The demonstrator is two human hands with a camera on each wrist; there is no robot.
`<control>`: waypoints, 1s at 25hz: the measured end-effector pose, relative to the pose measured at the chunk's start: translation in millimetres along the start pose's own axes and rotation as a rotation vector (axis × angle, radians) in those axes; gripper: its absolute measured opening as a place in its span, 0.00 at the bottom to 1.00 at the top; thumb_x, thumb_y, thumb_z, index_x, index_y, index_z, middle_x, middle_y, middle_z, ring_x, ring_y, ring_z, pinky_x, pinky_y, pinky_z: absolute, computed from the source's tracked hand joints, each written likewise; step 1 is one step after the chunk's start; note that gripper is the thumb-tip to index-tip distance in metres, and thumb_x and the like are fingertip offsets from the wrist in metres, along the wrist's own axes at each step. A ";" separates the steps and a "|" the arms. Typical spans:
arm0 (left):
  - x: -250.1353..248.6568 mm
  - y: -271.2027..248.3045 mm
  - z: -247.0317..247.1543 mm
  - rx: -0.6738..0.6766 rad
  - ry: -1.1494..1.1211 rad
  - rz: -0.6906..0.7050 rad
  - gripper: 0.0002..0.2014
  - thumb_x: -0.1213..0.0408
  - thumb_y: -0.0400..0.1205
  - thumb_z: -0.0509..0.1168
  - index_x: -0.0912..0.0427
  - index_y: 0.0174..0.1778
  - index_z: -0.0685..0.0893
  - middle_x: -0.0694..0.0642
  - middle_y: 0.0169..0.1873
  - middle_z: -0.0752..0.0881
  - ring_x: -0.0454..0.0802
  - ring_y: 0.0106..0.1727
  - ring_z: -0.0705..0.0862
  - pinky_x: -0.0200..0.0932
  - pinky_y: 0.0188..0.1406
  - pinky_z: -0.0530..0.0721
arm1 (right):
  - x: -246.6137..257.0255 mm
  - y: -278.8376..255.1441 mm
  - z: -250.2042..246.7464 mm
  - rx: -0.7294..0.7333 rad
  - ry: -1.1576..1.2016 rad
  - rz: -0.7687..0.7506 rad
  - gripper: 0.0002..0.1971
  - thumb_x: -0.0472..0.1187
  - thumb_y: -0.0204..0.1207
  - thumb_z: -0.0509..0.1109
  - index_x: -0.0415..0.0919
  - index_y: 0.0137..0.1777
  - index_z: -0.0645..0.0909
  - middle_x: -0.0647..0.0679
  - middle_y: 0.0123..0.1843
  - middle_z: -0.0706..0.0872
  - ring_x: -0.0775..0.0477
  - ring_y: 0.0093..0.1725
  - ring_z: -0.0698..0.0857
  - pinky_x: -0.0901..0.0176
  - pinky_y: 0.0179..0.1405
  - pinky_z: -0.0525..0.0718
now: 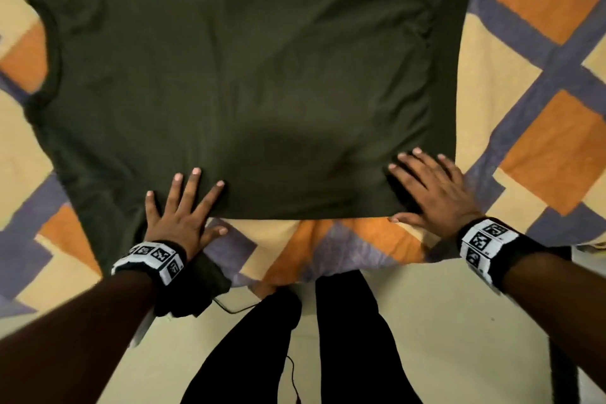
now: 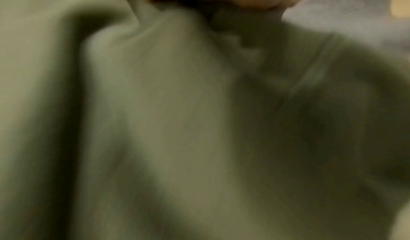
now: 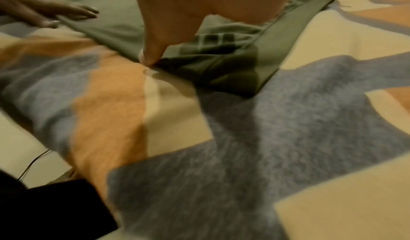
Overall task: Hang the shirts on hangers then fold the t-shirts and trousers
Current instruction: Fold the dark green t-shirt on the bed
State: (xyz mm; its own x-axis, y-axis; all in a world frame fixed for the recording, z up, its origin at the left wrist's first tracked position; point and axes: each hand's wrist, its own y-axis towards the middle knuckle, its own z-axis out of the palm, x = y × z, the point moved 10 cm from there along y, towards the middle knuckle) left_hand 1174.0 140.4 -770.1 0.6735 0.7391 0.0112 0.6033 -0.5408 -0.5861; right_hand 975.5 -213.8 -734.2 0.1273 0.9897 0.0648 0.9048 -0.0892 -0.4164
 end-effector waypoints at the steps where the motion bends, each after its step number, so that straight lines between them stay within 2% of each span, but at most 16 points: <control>1: 8.7 -8.3 -2.3 -0.027 -0.056 -0.031 0.38 0.35 0.74 0.62 0.40 0.80 0.60 0.55 0.82 0.58 0.60 0.80 0.56 0.74 0.69 0.57 | 17.1 -2.0 0.3 0.005 -0.006 -0.066 0.35 0.66 0.67 0.57 0.46 0.69 0.74 0.41 0.67 0.78 0.37 0.67 0.74 0.41 0.61 0.71; 3: 23.5 -16.3 -13.2 -0.125 -0.122 -0.059 0.30 0.49 0.73 0.73 0.52 0.70 0.75 0.62 0.71 0.73 0.64 0.71 0.68 0.72 0.62 0.68 | 31.7 -6.0 6.3 0.055 -0.027 -0.092 0.23 0.58 0.67 0.58 0.45 0.53 0.83 0.42 0.49 0.83 0.37 0.51 0.80 0.47 0.45 0.79; 4: 29.6 -16.3 -18.0 -0.151 -0.118 -0.054 0.27 0.55 0.71 0.76 0.56 0.66 0.79 0.64 0.66 0.77 0.66 0.66 0.73 0.70 0.58 0.73 | 31.0 -5.6 7.2 0.070 -0.029 -0.061 0.20 0.55 0.67 0.61 0.44 0.49 0.85 0.43 0.45 0.83 0.36 0.47 0.82 0.48 0.41 0.81; 5: 31.9 -13.7 -24.2 -0.149 -0.089 -0.030 0.28 0.59 0.67 0.79 0.58 0.63 0.80 0.65 0.61 0.80 0.68 0.61 0.76 0.68 0.54 0.75 | 27.3 -4.4 5.9 0.089 -0.035 -0.004 0.16 0.51 0.67 0.66 0.43 0.49 0.86 0.42 0.45 0.84 0.36 0.47 0.82 0.47 0.41 0.83; 6: 31.5 -7.4 -28.6 -0.102 -0.045 0.002 0.30 0.60 0.63 0.81 0.58 0.61 0.81 0.64 0.57 0.81 0.68 0.58 0.78 0.65 0.51 0.77 | 21.5 -3.7 6.2 0.118 -0.047 0.053 0.14 0.46 0.69 0.69 0.44 0.53 0.85 0.42 0.49 0.84 0.35 0.51 0.82 0.46 0.45 0.83; 7: 30.5 -3.0 -31.9 -0.034 0.003 0.038 0.33 0.58 0.61 0.82 0.57 0.61 0.81 0.62 0.56 0.81 0.67 0.56 0.79 0.61 0.50 0.78 | 18.7 -4.0 6.7 0.183 -0.070 0.103 0.15 0.43 0.73 0.68 0.46 0.59 0.83 0.43 0.55 0.83 0.36 0.56 0.80 0.45 0.51 0.81; 9: 31.0 3.6 -32.1 0.130 0.061 0.057 0.34 0.52 0.64 0.80 0.53 0.66 0.77 0.59 0.58 0.79 0.63 0.57 0.80 0.54 0.53 0.78 | 15.1 -5.3 1.5 0.297 -0.108 0.162 0.17 0.42 0.80 0.58 0.50 0.68 0.75 0.46 0.64 0.79 0.40 0.64 0.76 0.48 0.60 0.75; 10: 33.0 5.4 -35.3 0.157 0.059 0.046 0.32 0.52 0.67 0.77 0.52 0.67 0.77 0.58 0.59 0.78 0.62 0.59 0.80 0.53 0.54 0.78 | 12.9 -4.7 -5.4 0.320 -0.096 0.195 0.18 0.42 0.81 0.55 0.50 0.70 0.73 0.46 0.66 0.77 0.41 0.66 0.76 0.48 0.61 0.75; 12: 35.7 7.2 -51.7 0.135 -0.018 0.015 0.24 0.57 0.75 0.72 0.50 0.67 0.78 0.57 0.59 0.76 0.61 0.60 0.79 0.53 0.55 0.80 | 3.9 -3.8 -24.7 0.314 -0.013 0.286 0.18 0.39 0.81 0.55 0.48 0.70 0.72 0.44 0.65 0.76 0.39 0.65 0.77 0.48 0.59 0.76; 14: 35.6 11.2 -75.7 0.047 -0.037 -0.001 0.19 0.61 0.78 0.68 0.50 0.66 0.81 0.57 0.60 0.78 0.62 0.61 0.77 0.54 0.56 0.79 | -8.8 0.8 -48.6 0.278 0.033 0.345 0.17 0.36 0.79 0.59 0.44 0.67 0.73 0.41 0.63 0.77 0.36 0.63 0.79 0.47 0.57 0.77; 16: 33.7 21.0 -91.9 0.017 -0.007 -0.002 0.18 0.63 0.78 0.67 0.52 0.64 0.83 0.58 0.61 0.82 0.63 0.61 0.78 0.54 0.57 0.78 | -23.6 13.6 -70.6 0.215 0.047 0.361 0.14 0.35 0.77 0.62 0.41 0.63 0.75 0.39 0.60 0.79 0.35 0.60 0.80 0.47 0.55 0.77; 19: 34.3 55.5 -114.3 0.076 -0.069 -0.073 0.16 0.64 0.78 0.67 0.53 0.63 0.84 0.62 0.61 0.84 0.63 0.60 0.82 0.54 0.59 0.81 | -51.5 49.4 -92.3 0.128 0.087 0.370 0.12 0.34 0.77 0.62 0.39 0.59 0.78 0.37 0.57 0.81 0.33 0.58 0.80 0.46 0.52 0.77; 25: 45.1 139.3 -165.5 0.039 -0.115 -0.199 0.18 0.69 0.79 0.65 0.55 0.65 0.84 0.68 0.63 0.82 0.69 0.60 0.82 0.57 0.58 0.79 | -96.4 125.2 -90.5 0.055 0.131 0.374 0.11 0.33 0.75 0.62 0.38 0.57 0.78 0.37 0.56 0.82 0.33 0.59 0.79 0.46 0.50 0.78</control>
State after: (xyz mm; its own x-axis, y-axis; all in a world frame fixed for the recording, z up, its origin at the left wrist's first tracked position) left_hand 1359.1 31.9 -717.2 0.4884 0.8718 0.0383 0.7006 -0.3656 -0.6128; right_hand 1113.3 -330.4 -710.6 0.4975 0.8674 0.0133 0.7637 -0.4307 -0.4808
